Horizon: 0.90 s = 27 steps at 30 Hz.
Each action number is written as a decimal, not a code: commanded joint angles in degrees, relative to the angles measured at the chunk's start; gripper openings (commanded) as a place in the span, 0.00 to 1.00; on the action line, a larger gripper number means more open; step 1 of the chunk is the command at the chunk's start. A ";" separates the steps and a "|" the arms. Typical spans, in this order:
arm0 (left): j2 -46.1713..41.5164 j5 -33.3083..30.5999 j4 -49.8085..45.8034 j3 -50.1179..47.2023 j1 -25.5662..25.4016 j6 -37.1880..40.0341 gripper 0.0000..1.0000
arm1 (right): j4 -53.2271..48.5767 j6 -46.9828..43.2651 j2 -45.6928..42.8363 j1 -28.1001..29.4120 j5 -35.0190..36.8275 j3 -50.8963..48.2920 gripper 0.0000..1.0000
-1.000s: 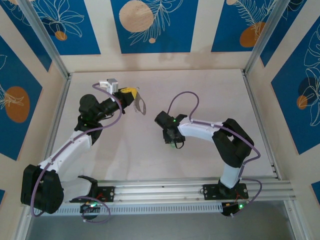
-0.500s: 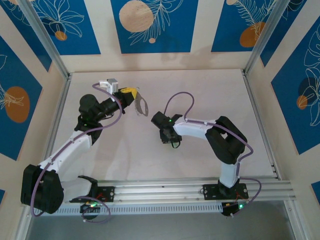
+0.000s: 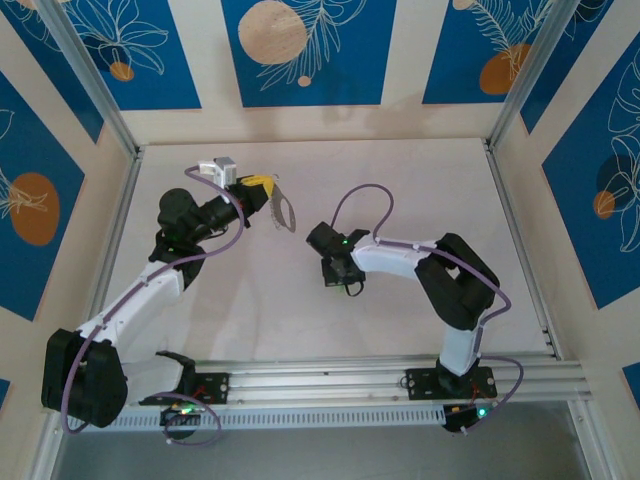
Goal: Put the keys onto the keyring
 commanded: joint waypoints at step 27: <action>0.87 0.57 4.07 1.94 0.52 -0.60 0.00 | 18.65 3.79 -9.47 -10.81 -19.75 -14.98 0.31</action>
